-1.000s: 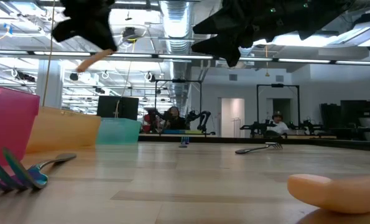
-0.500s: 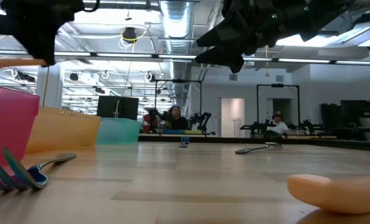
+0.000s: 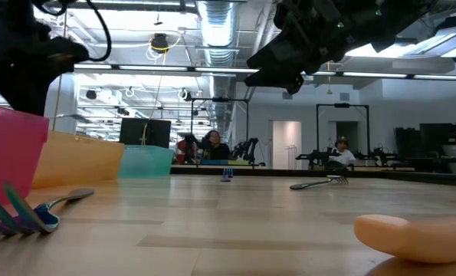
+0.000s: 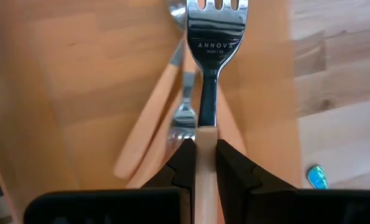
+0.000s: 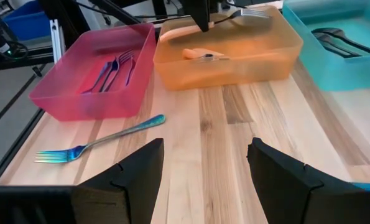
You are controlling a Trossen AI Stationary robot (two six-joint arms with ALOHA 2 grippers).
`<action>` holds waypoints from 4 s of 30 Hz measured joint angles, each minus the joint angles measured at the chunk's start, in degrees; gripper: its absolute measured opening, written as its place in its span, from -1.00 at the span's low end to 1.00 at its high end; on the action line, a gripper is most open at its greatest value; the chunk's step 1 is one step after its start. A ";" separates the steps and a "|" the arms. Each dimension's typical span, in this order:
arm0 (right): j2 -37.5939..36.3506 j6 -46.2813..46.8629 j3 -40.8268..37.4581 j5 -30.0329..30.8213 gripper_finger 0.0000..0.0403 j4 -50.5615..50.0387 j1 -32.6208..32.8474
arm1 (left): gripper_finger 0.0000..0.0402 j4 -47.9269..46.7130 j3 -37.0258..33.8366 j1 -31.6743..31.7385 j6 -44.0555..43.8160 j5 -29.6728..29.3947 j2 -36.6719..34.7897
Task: Sort silverware by color (type)
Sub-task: Put the orange fork into the orange bin, then put the black fork into the blue bin
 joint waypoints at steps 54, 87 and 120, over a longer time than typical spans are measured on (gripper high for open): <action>0.02 -1.48 -0.04 -0.02 0.26 -0.63 -0.21 | -0.39 15.65 -12.87 14.23 10.47 -0.70 -1.70; -1.16 -30.58 0.62 13.44 0.26 -35.37 -7.41 | -0.38 55.28 9.38 -2.03 71.00 -14.63 1.08; 13.70 -59.85 8.26 7.81 0.26 -51.04 -16.76 | -0.38 58.50 9.35 -2.21 72.48 -11.29 8.46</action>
